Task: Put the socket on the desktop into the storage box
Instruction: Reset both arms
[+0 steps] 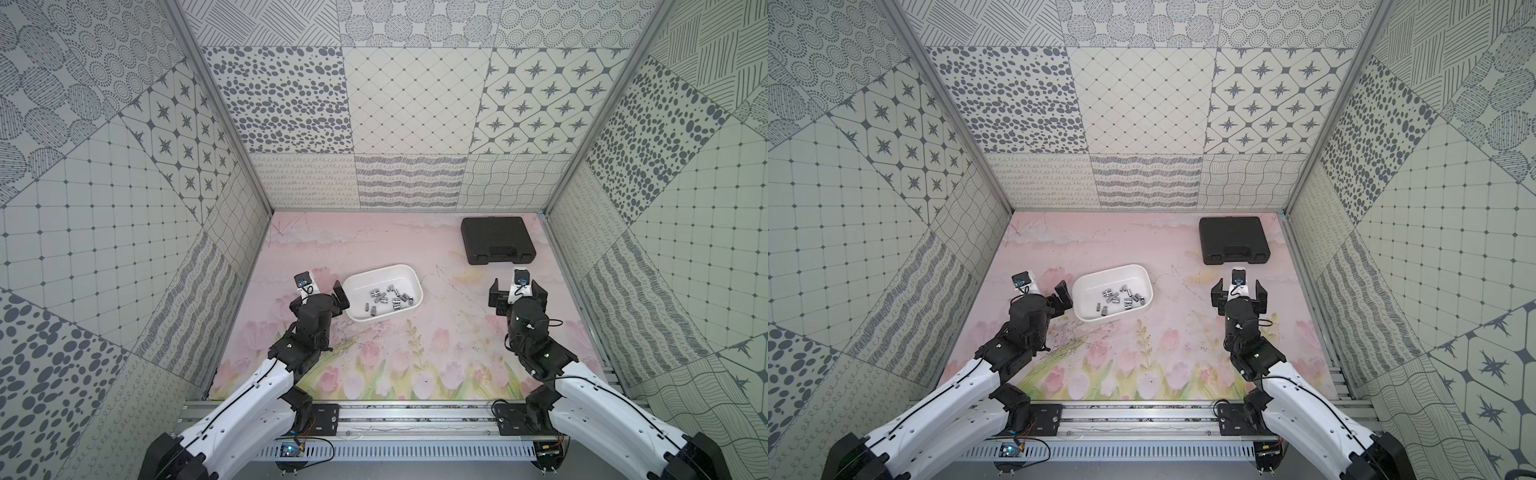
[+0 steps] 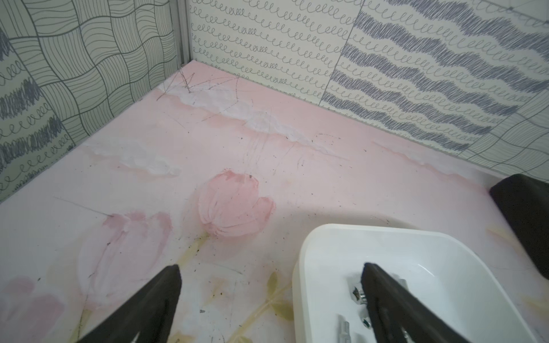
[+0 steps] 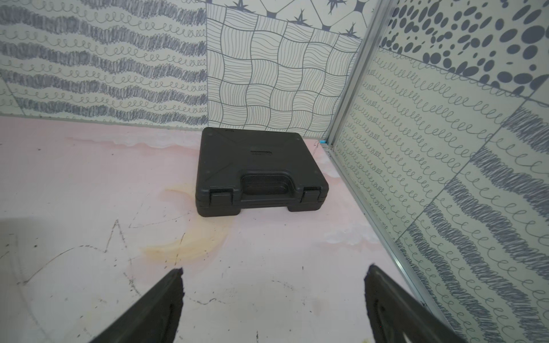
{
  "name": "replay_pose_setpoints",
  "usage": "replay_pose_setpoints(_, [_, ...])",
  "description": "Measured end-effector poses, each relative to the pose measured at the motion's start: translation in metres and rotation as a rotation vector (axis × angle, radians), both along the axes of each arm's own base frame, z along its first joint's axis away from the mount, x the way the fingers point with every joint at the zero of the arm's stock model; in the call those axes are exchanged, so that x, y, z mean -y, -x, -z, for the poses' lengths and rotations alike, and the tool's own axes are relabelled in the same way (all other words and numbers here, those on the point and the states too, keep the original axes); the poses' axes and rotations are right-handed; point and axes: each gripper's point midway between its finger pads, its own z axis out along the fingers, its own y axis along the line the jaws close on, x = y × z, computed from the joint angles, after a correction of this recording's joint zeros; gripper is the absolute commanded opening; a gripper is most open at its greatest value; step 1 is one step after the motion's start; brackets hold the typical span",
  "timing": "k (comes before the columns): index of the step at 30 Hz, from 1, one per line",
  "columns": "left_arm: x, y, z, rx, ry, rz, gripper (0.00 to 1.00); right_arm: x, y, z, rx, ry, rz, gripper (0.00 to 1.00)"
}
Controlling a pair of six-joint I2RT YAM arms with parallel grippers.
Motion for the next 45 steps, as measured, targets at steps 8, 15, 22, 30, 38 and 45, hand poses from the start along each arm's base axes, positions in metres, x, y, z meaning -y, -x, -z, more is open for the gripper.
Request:
replay_pose_setpoints(8, [-0.025, -0.023, 0.025, -0.065, -0.166, -0.039, 0.99, 0.009, -0.029, 0.032, -0.045, -0.014, 0.010, 0.97])
replay_pose_setpoints(15, [-0.042, -0.034, 0.054, -0.131, -0.206, -0.044, 0.99, 0.015, -0.041, 0.046, -0.050, -0.026, 0.042, 0.97])
replay_pose_setpoints(22, [-0.040, -0.049, 0.080, -0.181, -0.200, 0.001, 0.99, 0.019, -0.044, 0.052, -0.014, -0.056, 0.020, 0.97])
replay_pose_setpoints(30, [-0.036, -0.063, 0.084, -0.152, -0.203, 0.053, 0.99, 0.025, -0.052, 0.075, -0.048, -0.076, -0.002, 0.96])
replay_pose_setpoints(38, [-0.034, -0.072, 0.099, -0.154, -0.208, 0.098, 1.00, 0.018, -0.072, 0.088, -0.056, -0.072, -0.050, 0.97])
replay_pose_setpoints(45, [-0.038, -0.081, 0.105, -0.147, -0.185, 0.107, 0.99, 0.022, -0.085, 0.095, -0.072, -0.099, -0.084, 0.97])
